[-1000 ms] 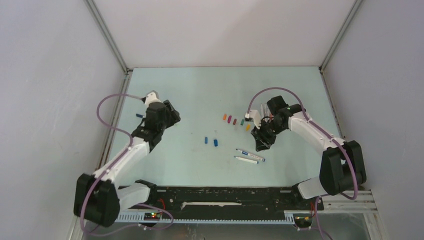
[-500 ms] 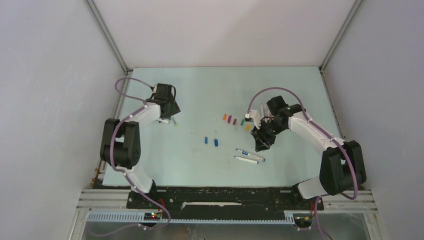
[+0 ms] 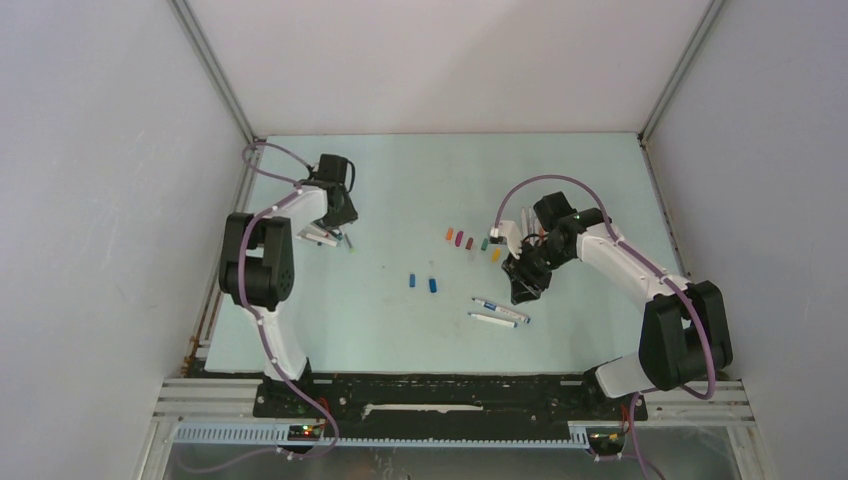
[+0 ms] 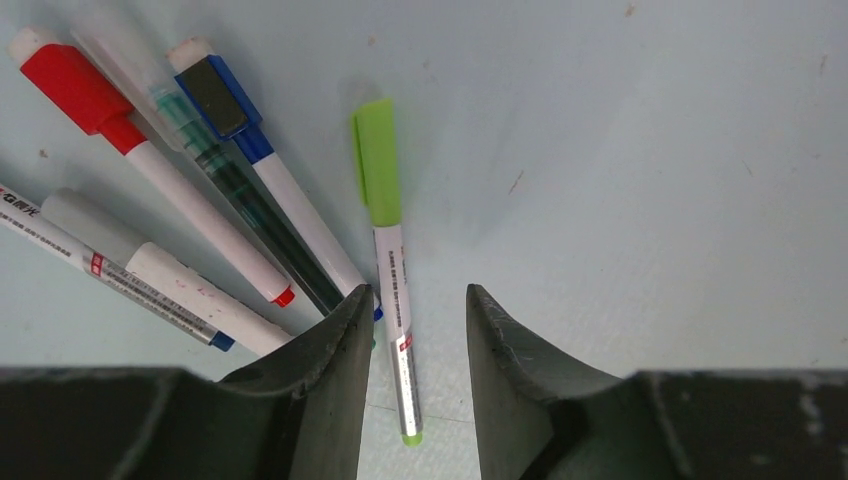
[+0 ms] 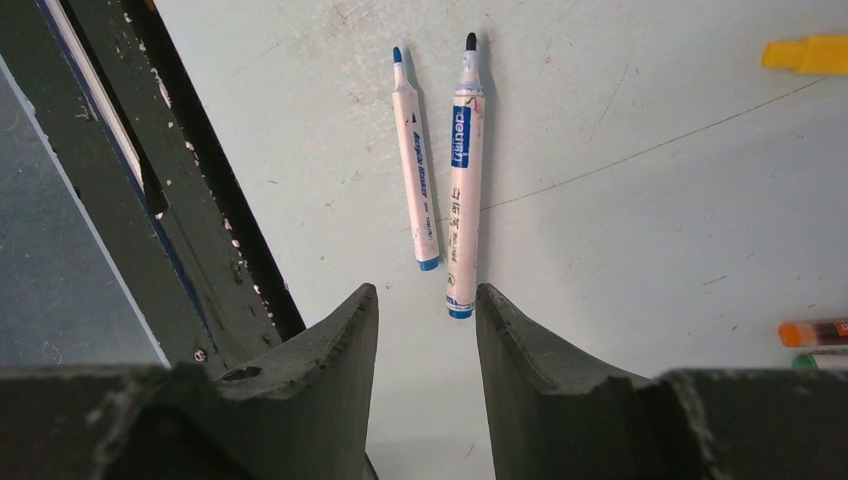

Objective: Open the pen caps
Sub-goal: Pick up the pen from the center of the board.

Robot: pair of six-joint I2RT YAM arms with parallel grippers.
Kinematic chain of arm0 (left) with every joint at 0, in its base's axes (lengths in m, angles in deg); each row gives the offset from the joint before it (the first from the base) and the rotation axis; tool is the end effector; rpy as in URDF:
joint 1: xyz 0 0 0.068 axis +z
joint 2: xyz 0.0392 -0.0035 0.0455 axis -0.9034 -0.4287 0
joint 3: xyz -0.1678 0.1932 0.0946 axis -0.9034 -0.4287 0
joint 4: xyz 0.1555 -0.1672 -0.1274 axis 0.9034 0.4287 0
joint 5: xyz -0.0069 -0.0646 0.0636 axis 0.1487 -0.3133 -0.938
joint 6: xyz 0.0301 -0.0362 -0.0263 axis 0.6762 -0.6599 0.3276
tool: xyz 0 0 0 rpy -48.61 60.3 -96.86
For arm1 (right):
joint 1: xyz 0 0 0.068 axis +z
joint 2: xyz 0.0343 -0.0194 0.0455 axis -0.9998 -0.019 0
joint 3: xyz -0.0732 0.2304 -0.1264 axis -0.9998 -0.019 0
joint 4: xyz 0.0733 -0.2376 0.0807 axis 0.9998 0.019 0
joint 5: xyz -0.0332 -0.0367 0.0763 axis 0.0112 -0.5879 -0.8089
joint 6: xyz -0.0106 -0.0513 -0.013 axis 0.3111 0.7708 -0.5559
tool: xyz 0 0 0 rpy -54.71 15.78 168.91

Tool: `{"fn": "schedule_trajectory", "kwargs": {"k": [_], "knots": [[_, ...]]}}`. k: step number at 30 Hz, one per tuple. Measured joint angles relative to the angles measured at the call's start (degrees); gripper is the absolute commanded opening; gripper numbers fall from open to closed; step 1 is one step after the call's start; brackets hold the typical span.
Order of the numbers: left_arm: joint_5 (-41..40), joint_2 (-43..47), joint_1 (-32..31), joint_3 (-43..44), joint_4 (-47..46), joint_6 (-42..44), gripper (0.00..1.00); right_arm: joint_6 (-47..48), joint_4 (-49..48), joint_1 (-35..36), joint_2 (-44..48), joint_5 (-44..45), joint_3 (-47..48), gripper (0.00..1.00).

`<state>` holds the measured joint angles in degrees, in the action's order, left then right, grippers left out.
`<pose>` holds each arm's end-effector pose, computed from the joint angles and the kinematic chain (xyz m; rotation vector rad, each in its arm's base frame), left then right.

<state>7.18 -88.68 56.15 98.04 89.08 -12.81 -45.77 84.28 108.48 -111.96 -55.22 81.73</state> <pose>0.3965 -0.0515 0.1780 -0.5322 2.5169 0.0293 0.2351 0.1059 0.2244 -1.4001 2.3396 0.8338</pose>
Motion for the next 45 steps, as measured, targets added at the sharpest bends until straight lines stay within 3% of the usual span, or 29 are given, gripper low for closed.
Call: {"fn": "schedule_trajectory", "kwargs": {"k": [16, 45], "knots": [[0.8, -3.2, 0.9, 4.2, 4.7, 1.3, 0.38, 0.2, 0.3, 0.0, 0.0, 0.0, 0.0, 0.43], [5.4, -2.4, -0.6, 1.9, 10.7, 0.4, 0.32, 0.9, 0.3, -0.3, 0.1, 0.0, 0.0, 0.43]]}}
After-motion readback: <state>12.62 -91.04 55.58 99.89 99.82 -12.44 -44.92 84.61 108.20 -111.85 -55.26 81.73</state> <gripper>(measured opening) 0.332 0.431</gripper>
